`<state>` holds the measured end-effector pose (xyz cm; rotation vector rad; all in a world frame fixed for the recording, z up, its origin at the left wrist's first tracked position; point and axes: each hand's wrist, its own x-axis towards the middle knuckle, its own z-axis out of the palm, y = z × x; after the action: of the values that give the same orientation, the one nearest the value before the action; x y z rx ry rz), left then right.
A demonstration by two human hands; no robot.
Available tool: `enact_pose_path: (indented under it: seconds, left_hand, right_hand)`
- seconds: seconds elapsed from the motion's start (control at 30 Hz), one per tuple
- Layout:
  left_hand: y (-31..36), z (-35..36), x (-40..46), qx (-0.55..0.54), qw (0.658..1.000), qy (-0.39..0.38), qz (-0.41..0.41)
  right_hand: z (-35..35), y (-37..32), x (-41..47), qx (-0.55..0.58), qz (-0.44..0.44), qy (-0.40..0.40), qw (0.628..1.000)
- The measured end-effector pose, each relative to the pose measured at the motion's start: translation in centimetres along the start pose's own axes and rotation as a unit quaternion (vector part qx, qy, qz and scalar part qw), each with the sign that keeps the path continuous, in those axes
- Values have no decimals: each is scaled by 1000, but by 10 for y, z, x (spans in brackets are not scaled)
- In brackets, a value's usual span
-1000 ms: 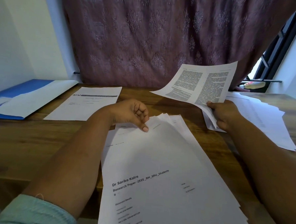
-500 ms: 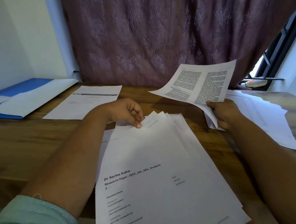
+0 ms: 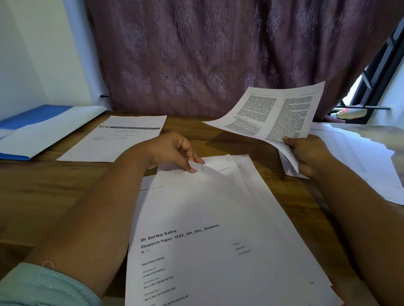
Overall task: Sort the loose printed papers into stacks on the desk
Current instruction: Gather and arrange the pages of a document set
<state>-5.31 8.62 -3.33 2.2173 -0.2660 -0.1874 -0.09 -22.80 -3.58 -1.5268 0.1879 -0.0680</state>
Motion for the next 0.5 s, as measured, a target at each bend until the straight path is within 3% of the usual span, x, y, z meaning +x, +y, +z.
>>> enact_pose_path:
  seconds: [0.5]
  left_hand:
    - [-4,-1,-2,22,1000,-6,-1]
  right_hand:
    - [0,0,-2,4,0,-3,1000]
